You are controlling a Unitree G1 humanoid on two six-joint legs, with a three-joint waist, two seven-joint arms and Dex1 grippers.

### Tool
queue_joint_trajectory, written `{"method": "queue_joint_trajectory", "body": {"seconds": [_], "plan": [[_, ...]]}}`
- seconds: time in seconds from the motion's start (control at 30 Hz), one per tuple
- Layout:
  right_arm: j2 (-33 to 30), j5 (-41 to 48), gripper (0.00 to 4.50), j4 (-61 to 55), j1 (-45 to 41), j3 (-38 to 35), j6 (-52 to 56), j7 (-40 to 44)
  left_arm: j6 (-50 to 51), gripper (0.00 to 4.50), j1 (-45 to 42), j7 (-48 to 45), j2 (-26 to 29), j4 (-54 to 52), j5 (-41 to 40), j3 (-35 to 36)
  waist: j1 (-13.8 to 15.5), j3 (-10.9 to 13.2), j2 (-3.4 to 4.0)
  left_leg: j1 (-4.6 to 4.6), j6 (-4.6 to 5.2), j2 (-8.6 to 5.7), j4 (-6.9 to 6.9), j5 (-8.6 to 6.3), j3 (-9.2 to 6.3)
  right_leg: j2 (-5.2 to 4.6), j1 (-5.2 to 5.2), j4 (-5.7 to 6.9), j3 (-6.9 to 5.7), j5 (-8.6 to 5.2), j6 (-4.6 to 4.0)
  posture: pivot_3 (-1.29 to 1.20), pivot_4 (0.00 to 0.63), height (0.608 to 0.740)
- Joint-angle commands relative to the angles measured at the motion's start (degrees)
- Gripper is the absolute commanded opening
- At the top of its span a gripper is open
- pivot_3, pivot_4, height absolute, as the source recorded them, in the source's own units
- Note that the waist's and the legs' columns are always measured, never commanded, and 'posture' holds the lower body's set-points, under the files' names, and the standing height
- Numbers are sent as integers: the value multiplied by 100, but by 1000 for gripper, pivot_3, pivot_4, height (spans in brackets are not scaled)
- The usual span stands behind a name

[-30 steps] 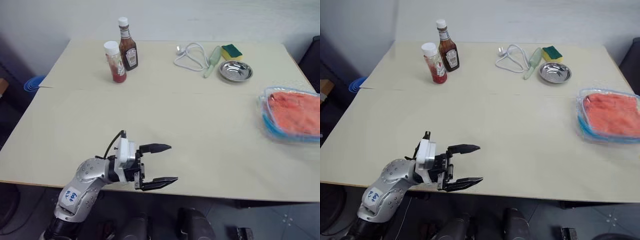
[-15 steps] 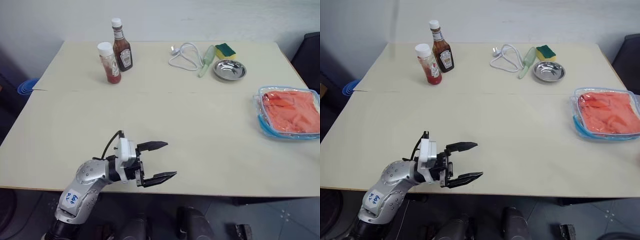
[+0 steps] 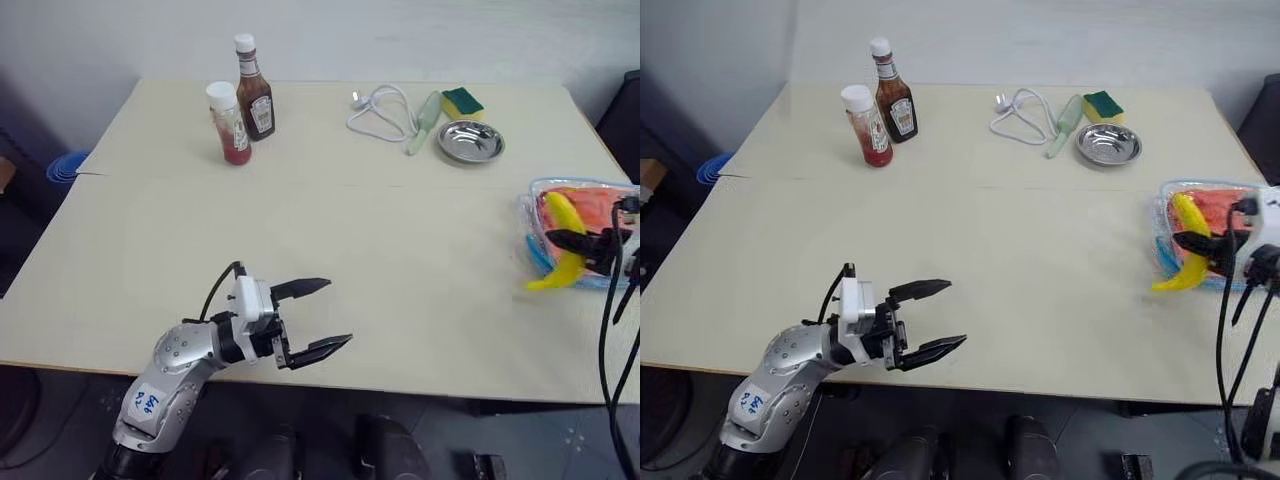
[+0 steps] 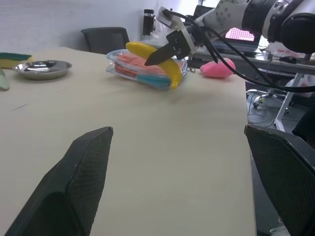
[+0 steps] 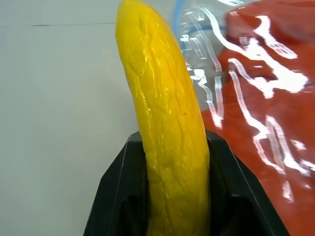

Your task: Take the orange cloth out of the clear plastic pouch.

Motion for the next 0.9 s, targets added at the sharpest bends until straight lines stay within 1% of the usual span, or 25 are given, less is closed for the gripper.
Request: {"method": "queue_joint_trajectory", "body": {"seconds": [0.03,0.2,0.27,0.43,0.5,0.53,0.63,0.7,0.8,0.87,0.9], "plan": [[-40,293,1008,-677,-100,45,715,37,-85,4500,-23,-34,37,-95,-56,123,4,0,0,0,0,0,0,0,-1,0,0,-5,-1,0,0,0,150,740],[140,431,1008,-1074,-466,588,1330,234,-115,4500,-140,-55,22,11,-16,144,2,0,-2,0,2,0,0,-2,-2,0,0,-8,0,0,0,0,150,740],[273,384,1008,-1042,-659,700,1319,165,-133,4500,-175,-55,9,45,7,144,-5,0,-1,0,2,1,0,-2,-2,0,-1,-7,0,0,-1,0,150,740],[566,161,1008,-640,-1042,764,754,-63,-178,4500,-184,5,-17,58,42,171,-6,0,-2,-3,2,-1,0,-1,1,0,-6,0,0,0,0,0,150,740],[845,-63,1008,-197,-1299,710,-119,-379,-198,4500,-152,17,-35,62,60,150,-2,0,-5,-7,3,-1,0,-1,-1,1,-6,2,-3,0,0,0,150,740],[1013,-206,1008,68,-1433,664,-758,-589,-206,4500,-137,25,-47,60,71,134,-7,0,-7,-9,4,-3,0,-1,-1,0,-6,2,-4,0,0,0,150,740],[1464,-808,1008,1170,-1919,721,-2585,-1552,-226,4500,-176,29,-96,119,95,84,-42,1,-9,-12,5,-7,2,1,4,-1,-11,9,-3,1,2,0,150,740],[1730,-1043,1008,1825,-2179,769,-3401,-1970,-255,4500,-245,2,-127,206,100,67,-61,2,-10,-17,3,-8,2,3,4,0,-15,16,-4,1,2,0,150,740],[2143,-1265,1008,2699,-2428,730,-4325,-2645,-313,4500,-394,-54,-179,352,135,37,-124,2,-14,-26,2,-7,2,6,-5,0,-17,16,-13,1,2,0,150,740],[2379,-1261,1008,3158,-2536,574,-4740,-3161,-369,4500,-519,-76,-222,463,176,28,-145,2,-15,-27,2,-6,2,9,-6,0,-17,18,-14,1,2,0,150,740],[2461,-1205,1008,3345,-2583,487,-4817,-3247,-387,4500,-573,-78,-238,498,191,23,-143,2,-15,-28,2,-6,3,9,-6,0,-17,20,-14,1,2,0,150,740]]}}
